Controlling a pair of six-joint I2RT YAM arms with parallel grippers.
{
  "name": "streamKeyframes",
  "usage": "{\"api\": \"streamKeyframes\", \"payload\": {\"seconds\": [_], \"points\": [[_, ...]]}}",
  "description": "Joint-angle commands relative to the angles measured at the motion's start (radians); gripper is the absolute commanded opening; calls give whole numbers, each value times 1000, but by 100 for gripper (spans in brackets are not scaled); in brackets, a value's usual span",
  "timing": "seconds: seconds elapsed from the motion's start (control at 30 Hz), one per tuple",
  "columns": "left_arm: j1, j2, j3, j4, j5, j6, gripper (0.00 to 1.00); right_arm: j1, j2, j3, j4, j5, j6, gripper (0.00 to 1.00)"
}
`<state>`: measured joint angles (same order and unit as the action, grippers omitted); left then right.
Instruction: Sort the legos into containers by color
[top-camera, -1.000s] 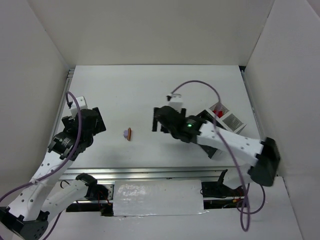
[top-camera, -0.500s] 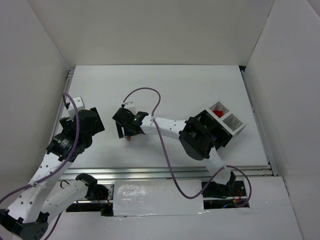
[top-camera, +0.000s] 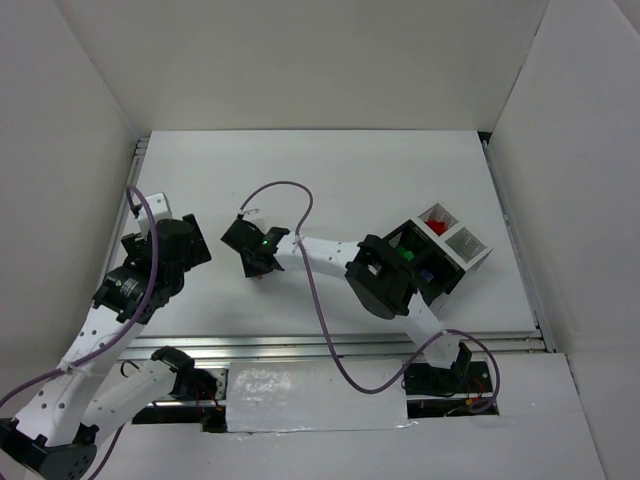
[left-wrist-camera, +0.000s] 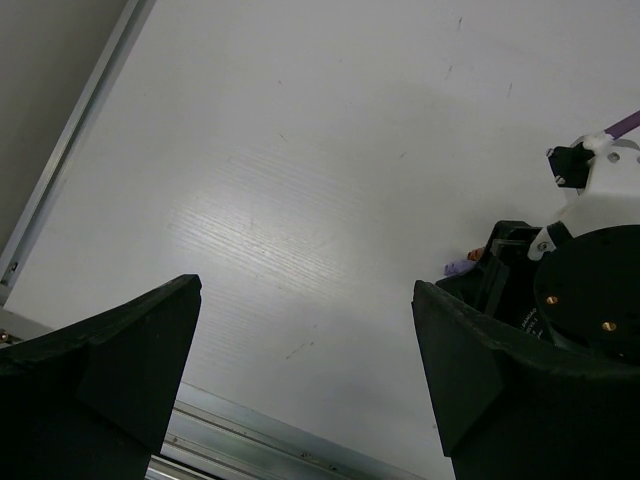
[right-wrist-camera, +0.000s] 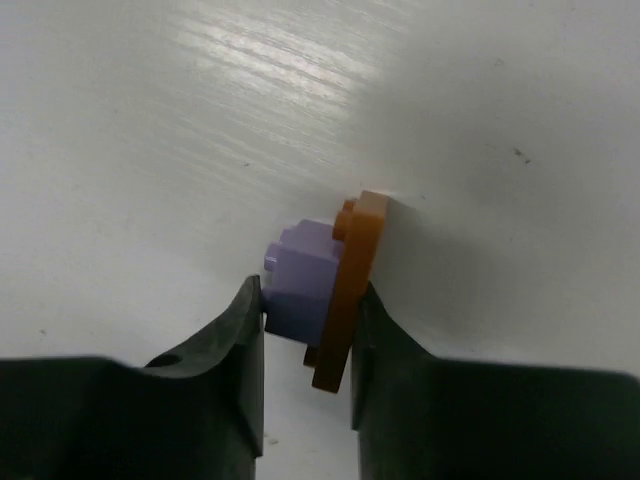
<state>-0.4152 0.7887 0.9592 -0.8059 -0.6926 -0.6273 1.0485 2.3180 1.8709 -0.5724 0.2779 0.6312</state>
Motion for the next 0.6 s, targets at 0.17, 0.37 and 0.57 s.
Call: {"api": "streamKeyframes", "payload": {"seconds": [0.17,0.37,0.57], "points": [[4,-19,0,56,48,29,99,11,-393,-515,399,18,-88,0],[7,-11,-63,210,601,35,100,45,-833,-990,729,-111,-257,0],[-55,118,-235,718,1183,-158,99,73,-1109,-1243,818,-109,-317,1]]}}
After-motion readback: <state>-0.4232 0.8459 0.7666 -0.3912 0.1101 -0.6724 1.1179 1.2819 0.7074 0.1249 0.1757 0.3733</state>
